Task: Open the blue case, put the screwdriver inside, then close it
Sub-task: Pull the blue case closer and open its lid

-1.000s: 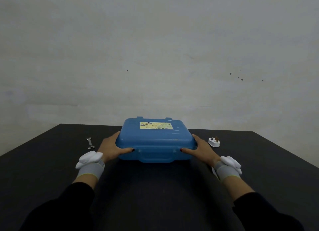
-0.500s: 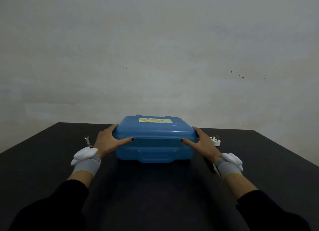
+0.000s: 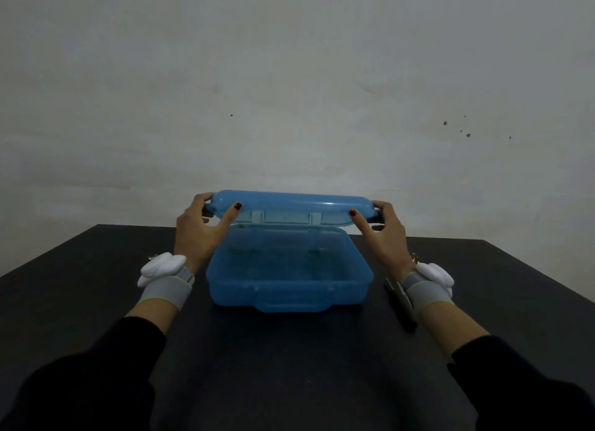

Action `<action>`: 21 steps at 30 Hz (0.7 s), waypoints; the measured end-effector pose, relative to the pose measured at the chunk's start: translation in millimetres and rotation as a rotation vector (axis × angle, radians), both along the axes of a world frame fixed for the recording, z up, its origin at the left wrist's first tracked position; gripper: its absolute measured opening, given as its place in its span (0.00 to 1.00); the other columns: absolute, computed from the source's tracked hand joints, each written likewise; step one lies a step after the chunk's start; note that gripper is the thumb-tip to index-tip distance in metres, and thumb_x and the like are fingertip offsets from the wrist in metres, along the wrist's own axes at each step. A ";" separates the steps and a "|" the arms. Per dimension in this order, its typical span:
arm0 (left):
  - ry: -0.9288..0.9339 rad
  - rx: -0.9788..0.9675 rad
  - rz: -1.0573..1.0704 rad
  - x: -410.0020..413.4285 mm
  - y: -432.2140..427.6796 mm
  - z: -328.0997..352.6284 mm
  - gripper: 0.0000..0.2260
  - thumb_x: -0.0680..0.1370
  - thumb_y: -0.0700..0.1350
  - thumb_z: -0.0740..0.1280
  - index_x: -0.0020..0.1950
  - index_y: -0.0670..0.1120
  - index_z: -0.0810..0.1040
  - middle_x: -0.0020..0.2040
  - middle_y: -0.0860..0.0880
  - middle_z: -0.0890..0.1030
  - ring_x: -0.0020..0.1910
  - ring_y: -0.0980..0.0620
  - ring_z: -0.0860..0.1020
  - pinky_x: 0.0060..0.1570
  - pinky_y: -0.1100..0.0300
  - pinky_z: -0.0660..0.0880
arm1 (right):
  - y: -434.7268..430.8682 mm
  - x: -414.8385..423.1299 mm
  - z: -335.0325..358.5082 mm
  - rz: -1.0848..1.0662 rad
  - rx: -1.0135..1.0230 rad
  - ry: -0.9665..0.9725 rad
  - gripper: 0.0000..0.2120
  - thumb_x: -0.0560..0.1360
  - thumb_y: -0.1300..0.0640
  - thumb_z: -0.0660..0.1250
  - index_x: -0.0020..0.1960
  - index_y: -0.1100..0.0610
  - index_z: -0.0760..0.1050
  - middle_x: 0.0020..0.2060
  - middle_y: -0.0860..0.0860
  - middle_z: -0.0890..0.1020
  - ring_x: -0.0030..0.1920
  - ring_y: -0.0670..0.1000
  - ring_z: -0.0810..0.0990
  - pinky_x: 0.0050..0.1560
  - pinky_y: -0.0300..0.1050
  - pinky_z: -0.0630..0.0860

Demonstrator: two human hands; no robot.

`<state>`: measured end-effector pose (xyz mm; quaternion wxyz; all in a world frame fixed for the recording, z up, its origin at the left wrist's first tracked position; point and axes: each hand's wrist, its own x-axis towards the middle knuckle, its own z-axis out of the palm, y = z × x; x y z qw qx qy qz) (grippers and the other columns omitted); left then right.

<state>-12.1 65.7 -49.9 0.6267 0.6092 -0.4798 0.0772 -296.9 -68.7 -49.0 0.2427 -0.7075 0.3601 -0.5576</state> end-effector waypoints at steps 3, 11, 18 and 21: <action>0.023 -0.062 0.026 4.9 -14.1 7.4 0.30 0.67 0.69 0.62 0.57 0.47 0.72 0.47 0.48 0.78 0.43 0.47 0.78 0.42 0.58 0.75 | -11.4 8.3 6.1 -0.008 -0.012 -0.061 0.19 0.70 0.40 0.67 0.55 0.49 0.69 0.49 0.50 0.79 0.50 0.54 0.80 0.49 0.47 0.77; 0.098 -0.132 0.073 15.3 -44.8 20.4 0.18 0.78 0.55 0.56 0.57 0.42 0.68 0.49 0.47 0.77 0.46 0.49 0.76 0.43 0.62 0.71 | -33.2 24.9 20.1 -0.006 -0.043 -0.122 0.21 0.75 0.47 0.66 0.62 0.58 0.66 0.52 0.53 0.79 0.52 0.53 0.78 0.53 0.46 0.76; 0.038 -0.108 0.128 25.8 -70.5 28.7 0.13 0.79 0.45 0.57 0.61 0.41 0.68 0.54 0.37 0.79 0.50 0.42 0.77 0.46 0.56 0.71 | -52.0 41.2 28.2 -0.026 -0.079 -0.113 0.23 0.77 0.51 0.64 0.68 0.58 0.64 0.60 0.57 0.77 0.58 0.56 0.77 0.60 0.53 0.76; -0.001 -0.070 0.132 28.3 -81.2 29.4 0.16 0.78 0.41 0.57 0.66 0.42 0.65 0.58 0.37 0.76 0.55 0.41 0.75 0.49 0.56 0.72 | -61.2 47.6 29.2 -0.027 -0.106 -0.087 0.26 0.77 0.53 0.63 0.72 0.57 0.61 0.64 0.57 0.75 0.61 0.54 0.74 0.63 0.49 0.73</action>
